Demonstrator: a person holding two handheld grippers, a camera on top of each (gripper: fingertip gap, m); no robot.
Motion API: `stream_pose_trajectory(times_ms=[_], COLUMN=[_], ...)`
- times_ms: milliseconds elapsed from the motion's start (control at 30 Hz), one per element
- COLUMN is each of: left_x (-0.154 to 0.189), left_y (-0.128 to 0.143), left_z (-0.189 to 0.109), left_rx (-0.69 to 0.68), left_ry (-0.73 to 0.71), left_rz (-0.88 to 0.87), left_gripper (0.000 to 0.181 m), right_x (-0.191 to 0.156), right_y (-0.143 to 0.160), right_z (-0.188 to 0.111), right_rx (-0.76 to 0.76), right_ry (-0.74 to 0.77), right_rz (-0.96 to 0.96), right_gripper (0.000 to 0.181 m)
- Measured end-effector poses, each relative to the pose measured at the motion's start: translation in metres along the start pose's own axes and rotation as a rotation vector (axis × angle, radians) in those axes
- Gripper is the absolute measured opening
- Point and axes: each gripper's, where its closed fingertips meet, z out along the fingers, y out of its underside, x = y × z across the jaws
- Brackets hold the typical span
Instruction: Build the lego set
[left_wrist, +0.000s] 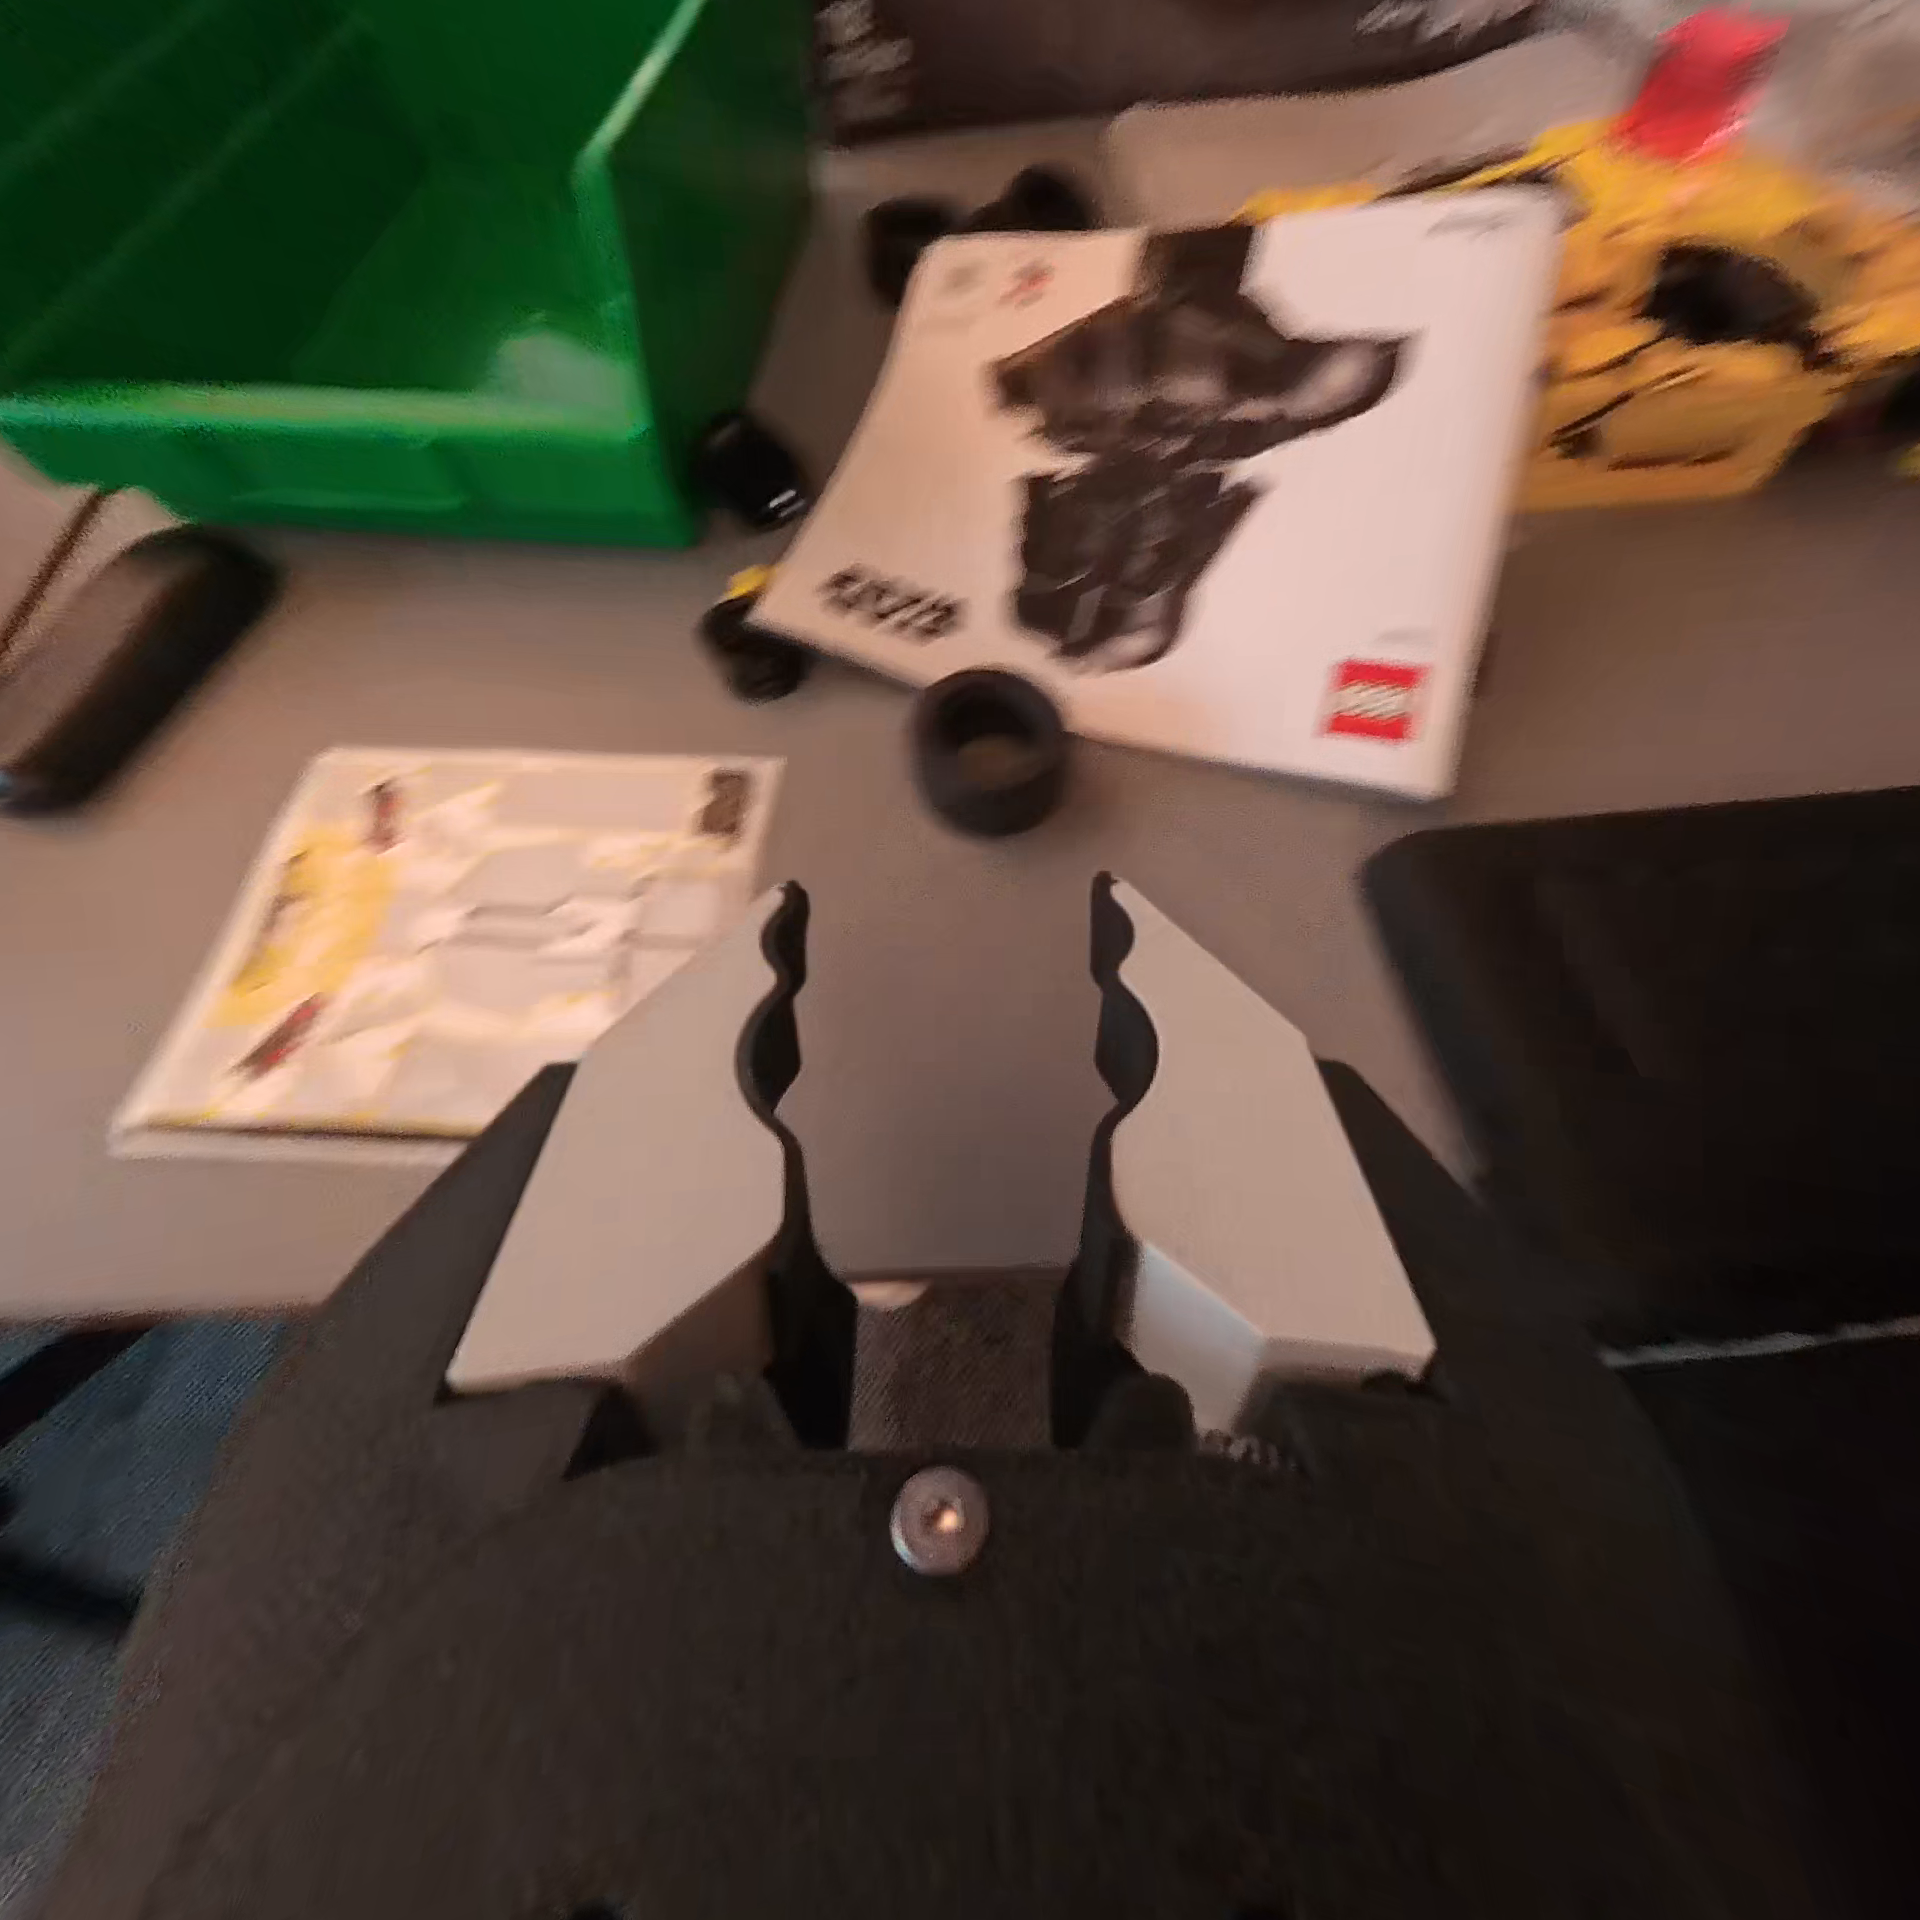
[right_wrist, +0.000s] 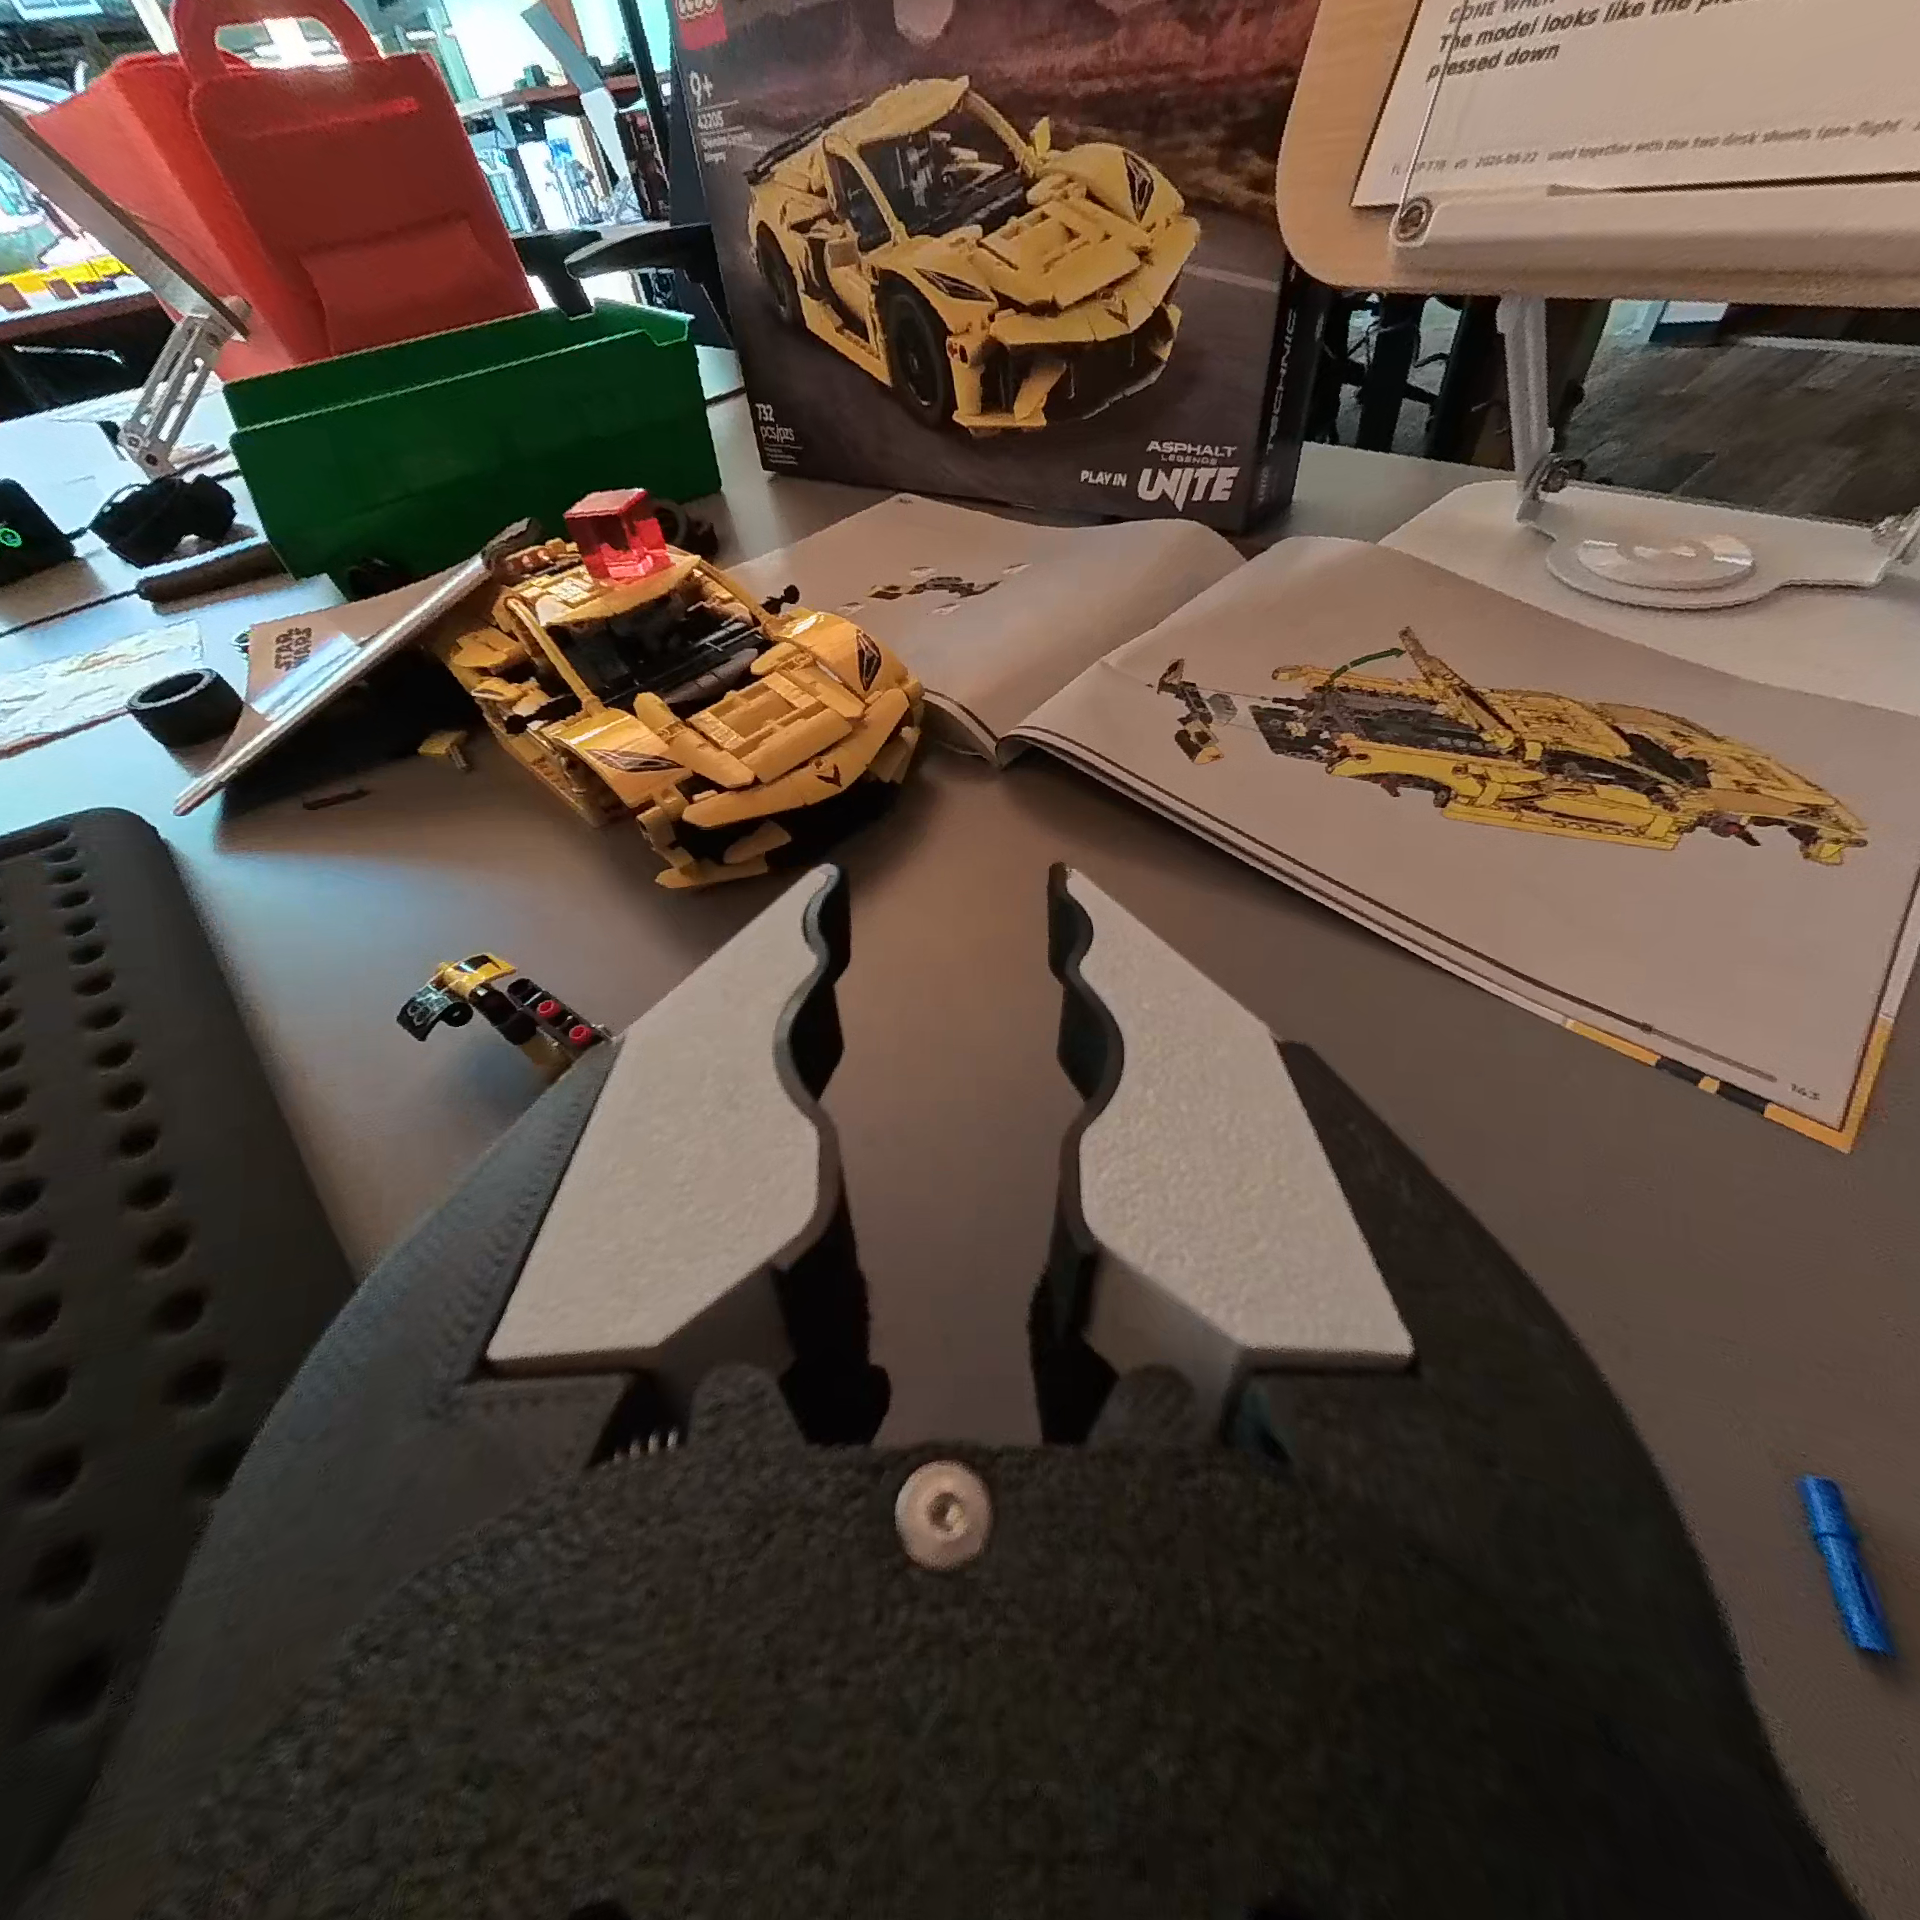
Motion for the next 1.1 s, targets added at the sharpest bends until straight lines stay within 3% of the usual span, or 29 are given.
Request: stream_pose_trajectory(times_ms=[100, 167, 233, 300, 400, 633, 833, 933, 1033, 1100], left_x=[-0.05, -0.064, -0.068, -0.077, -0.082, -0.1, -0.088, -0.094, -0.105, -0.106], left_y=[0.02, 0.021, 0.021, 0.031, 0.043, 0.042, 0.043, 0.047, 0.057, 0.058], left_z=[-0.006, -0.005, 0.002, 0.01, 0.014, 0.007, 0.017, 0.008, -0.004, -0.007], left_rx=[-0.038, 0.002, 0.039, -0.008, -0.075, 0.015, -0.009, 0.002, 0.001, 0.026], left_ry=[-0.083, -0.07, -0.089, -0.166, -0.202, -0.277, -0.328, -0.358, -0.432, -0.433], left_rz=[-0.133, -0.213, -0.163, -0.124, -0.159, -0.342, -0.334, -0.369, -0.321, -0.347], left_gripper=[0.056, 0.064, 0.066, 0.066, 0.066, 0.088, 0.093, 0.075, 0.045, 0.037], right_x=[0.002, 0.003, 0.003, 0.002, -0.001, -0.001, -0.005, -0.008, -0.013, -0.016], right_y=[0.001, 0.003, 0.004, 0.005, 0.008, 0.006, -0.001, -0.003, -0.002, -0.001], right_z=[0.0, 0.0, 0.001, 0.002, 0.004, 0.002, -0.003, -0.006, -0.006, -0.005], right_rx=[-0.006, -0.011, -0.018, -0.028, -0.041, -0.034, 0.004, 0.018, 0.013, 0.009], right_ry=[0.014, 0.015, 0.017, 0.01, -0.002, 0.011, -0.019, -0.033, -0.052, -0.056], right_rz=[-0.007, -0.005, -0.003, -0.001, -0.01, -0.042, -0.013, -0.007, -0.013, -0.024], right_gripper=[0.035, 0.033, 0.032, 0.032, 0.032, 0.031, 0.032, 0.031, 0.031, 0.031])
